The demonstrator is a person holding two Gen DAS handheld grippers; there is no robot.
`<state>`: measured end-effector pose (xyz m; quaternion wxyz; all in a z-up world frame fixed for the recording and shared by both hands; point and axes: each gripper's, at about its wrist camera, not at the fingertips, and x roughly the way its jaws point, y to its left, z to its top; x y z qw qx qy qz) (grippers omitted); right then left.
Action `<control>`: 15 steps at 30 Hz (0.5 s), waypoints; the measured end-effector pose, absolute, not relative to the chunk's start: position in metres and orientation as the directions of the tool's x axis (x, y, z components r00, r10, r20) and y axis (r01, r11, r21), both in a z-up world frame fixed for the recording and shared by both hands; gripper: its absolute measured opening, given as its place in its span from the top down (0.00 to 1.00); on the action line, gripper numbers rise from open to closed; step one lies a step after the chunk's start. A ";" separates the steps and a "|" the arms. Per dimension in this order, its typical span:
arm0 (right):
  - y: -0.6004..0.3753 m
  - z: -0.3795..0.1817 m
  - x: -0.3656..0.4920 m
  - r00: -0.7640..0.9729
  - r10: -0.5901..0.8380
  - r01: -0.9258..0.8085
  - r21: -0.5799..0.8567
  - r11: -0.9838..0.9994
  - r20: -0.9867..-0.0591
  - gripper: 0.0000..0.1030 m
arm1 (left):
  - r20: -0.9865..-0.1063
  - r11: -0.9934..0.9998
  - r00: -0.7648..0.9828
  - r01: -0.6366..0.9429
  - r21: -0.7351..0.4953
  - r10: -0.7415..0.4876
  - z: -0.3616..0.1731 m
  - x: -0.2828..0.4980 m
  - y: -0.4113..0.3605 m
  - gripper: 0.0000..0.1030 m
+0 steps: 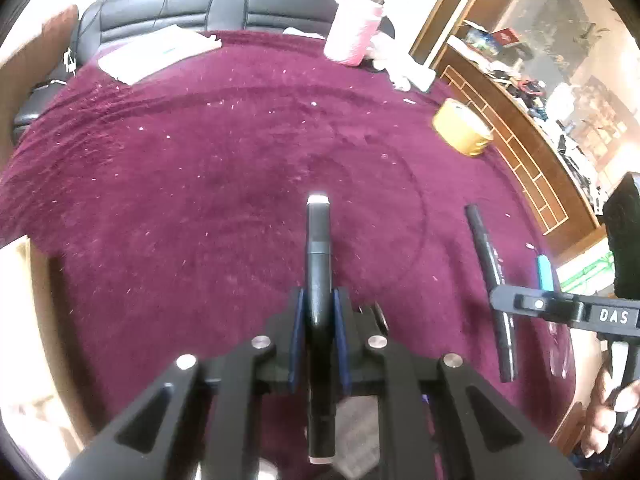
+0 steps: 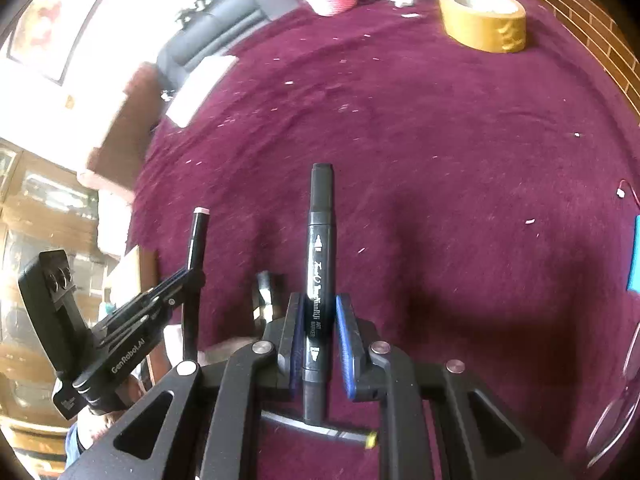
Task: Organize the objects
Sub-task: 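Carry both black markers into the cardboard tray and release them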
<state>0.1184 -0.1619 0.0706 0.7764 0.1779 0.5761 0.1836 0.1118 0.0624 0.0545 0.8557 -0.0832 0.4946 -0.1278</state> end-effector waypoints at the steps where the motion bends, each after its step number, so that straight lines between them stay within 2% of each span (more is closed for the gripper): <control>1: -0.158 0.073 0.114 0.267 0.499 -0.088 0.495 0.865 -0.825 0.83 | -0.819 0.952 0.485 0.139 -0.273 -0.305 0.059 0.105 0.064 0.87; 15: -0.066 0.103 0.066 0.207 0.579 -0.272 0.522 0.808 -0.788 0.83 | -0.754 0.935 0.564 0.108 -0.338 -0.337 0.105 0.021 0.114 0.86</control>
